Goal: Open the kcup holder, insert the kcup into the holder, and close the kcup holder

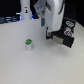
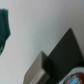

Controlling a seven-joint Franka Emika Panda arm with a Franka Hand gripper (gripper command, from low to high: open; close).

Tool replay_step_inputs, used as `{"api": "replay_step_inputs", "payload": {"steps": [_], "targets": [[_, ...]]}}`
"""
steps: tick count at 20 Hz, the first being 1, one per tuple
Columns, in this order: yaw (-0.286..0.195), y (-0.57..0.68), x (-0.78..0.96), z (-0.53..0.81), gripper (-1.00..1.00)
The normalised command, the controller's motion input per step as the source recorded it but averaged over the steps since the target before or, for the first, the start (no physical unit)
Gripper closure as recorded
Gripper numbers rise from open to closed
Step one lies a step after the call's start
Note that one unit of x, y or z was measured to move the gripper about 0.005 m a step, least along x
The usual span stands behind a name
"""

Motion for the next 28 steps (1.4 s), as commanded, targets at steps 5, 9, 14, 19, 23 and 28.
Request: {"api": "replay_step_inputs", "payload": {"steps": [5,9,14,19,23,28], "targets": [[-0.219,-0.54,-0.23,-0.19,-1.00],[-0.216,-0.54,-0.24,-0.29,-1.00],[-0.199,-0.46,-0.33,-0.40,-1.00],[-0.189,-0.38,-0.39,-0.42,-1.00],[-0.202,-0.36,-0.30,-0.44,-1.00],[-0.174,-0.07,-0.19,-0.35,-1.00]]}}
